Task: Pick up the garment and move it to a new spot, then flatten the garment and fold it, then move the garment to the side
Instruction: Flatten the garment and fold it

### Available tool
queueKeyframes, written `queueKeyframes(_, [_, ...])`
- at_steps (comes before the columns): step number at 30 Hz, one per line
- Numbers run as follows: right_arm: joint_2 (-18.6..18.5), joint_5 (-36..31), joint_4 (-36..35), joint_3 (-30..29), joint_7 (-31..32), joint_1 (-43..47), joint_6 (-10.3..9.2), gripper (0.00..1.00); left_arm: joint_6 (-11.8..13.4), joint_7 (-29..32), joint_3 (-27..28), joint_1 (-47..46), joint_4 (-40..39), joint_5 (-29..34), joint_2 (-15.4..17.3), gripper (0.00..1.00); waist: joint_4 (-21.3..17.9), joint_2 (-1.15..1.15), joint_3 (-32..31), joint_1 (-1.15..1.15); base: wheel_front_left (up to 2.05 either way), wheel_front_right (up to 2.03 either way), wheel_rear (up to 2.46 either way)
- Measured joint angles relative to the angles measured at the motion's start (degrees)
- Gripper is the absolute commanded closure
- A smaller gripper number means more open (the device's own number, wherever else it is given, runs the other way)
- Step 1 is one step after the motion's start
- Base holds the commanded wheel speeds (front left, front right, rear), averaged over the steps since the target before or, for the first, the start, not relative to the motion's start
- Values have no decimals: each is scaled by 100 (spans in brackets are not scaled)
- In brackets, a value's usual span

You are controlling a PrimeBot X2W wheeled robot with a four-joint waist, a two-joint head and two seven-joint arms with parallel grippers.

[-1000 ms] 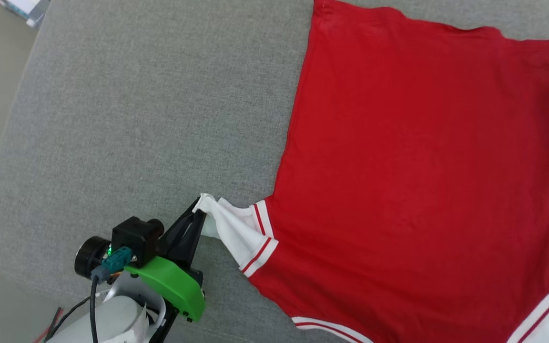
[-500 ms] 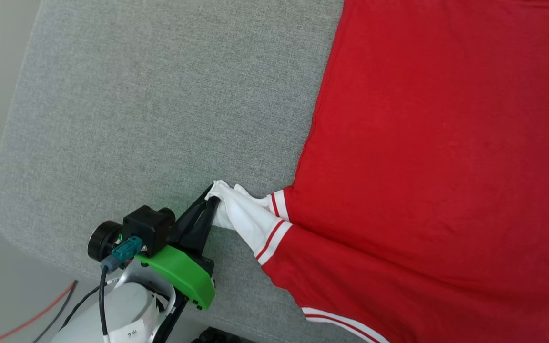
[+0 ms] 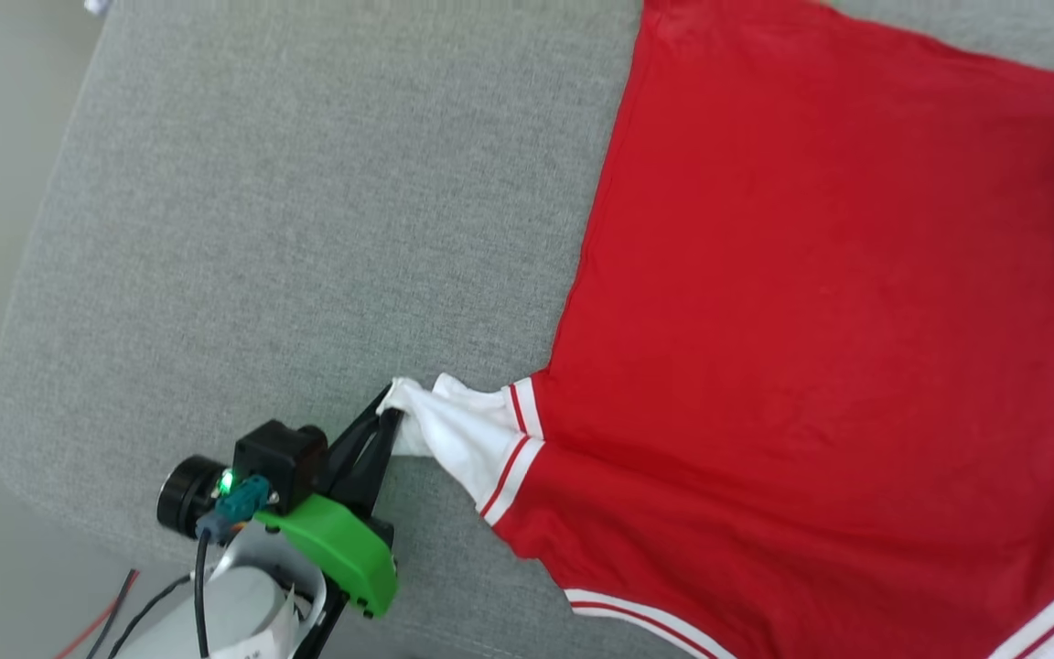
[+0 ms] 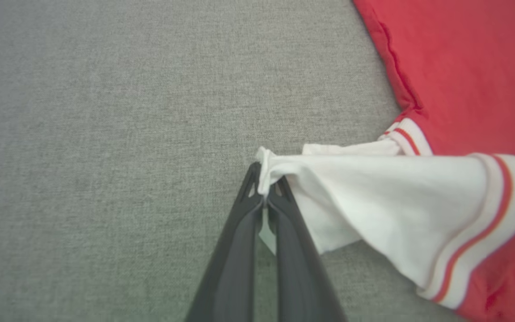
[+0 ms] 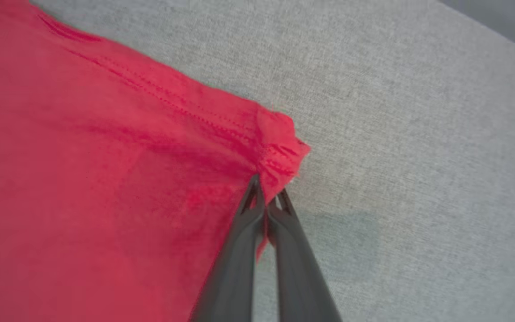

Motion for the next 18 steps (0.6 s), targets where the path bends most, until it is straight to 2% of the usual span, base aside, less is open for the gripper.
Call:
queueKeyframes(3, [-275,243,-199,350,-129,154,1,100,23,0,9,175,27,-12,40,100,-70,0,-224,0,0,0,0])
queueKeyframes(9, [-1184,1102,-1014,999,-320,1014,1,100,127,2,35,526,-1,-94,185,100,-255,0,-751,-1,0,0,0])
queueKeyframes(13, [-1667,1615,-1495,990,-531,1829,0,100,215,16,33,684,-48,-118,264,100,-416,0,-1063,-1,0,0,0])
queueKeyframes(18, [-1935,1987,-1941,733,-806,3061,1,100,331,59,31,859,-101,-142,361,100,-651,0,-1355,-1,0,0,0])
